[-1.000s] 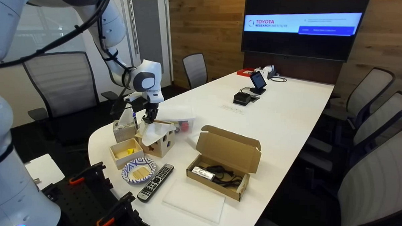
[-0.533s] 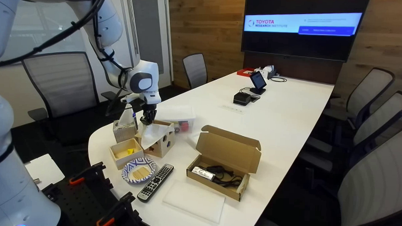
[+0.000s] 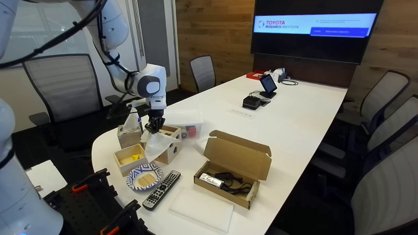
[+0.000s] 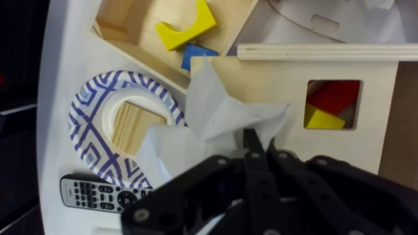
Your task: Use the napkin to wipe the shape sorter
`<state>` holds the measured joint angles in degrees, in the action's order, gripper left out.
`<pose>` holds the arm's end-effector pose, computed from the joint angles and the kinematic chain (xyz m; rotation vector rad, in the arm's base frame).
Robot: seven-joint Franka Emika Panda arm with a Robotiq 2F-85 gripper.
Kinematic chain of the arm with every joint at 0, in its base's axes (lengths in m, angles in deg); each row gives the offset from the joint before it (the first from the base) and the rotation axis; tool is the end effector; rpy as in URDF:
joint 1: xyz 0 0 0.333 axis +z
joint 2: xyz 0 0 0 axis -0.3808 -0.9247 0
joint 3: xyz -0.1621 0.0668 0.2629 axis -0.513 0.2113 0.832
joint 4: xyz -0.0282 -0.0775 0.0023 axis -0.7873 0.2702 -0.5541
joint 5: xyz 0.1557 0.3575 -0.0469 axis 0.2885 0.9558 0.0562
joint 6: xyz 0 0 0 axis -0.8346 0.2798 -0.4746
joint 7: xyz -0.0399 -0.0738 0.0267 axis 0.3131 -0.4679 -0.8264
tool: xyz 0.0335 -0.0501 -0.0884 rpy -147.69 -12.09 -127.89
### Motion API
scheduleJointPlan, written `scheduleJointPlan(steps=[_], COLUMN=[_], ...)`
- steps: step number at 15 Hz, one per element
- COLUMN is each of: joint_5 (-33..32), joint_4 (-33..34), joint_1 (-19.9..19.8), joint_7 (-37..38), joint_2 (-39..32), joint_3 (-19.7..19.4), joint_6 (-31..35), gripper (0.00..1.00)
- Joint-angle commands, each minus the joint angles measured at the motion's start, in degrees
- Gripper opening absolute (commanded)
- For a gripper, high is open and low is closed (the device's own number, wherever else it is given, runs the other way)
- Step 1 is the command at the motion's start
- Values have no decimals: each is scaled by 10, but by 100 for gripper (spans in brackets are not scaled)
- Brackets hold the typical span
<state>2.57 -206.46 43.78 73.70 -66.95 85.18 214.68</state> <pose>0.5206 0.1800 0.1201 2.4882 -1.7980 -0.1701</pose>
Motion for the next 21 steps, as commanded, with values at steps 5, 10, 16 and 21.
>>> scheduleJointPlan(steps=[5, 10, 16, 21], joint_5=[-68, -138, -217, -247], joint_4=[-11, -1, 24, 34], joint_1=[28, 41, 25, 5], joint_7=[143, 232, 249, 198], joint_2=[27, 28, 17, 15], joint_3=[-23, -41, -36, -22], joint_6=[-55, -88, -84, -20], gripper=[0, 0, 0, 0])
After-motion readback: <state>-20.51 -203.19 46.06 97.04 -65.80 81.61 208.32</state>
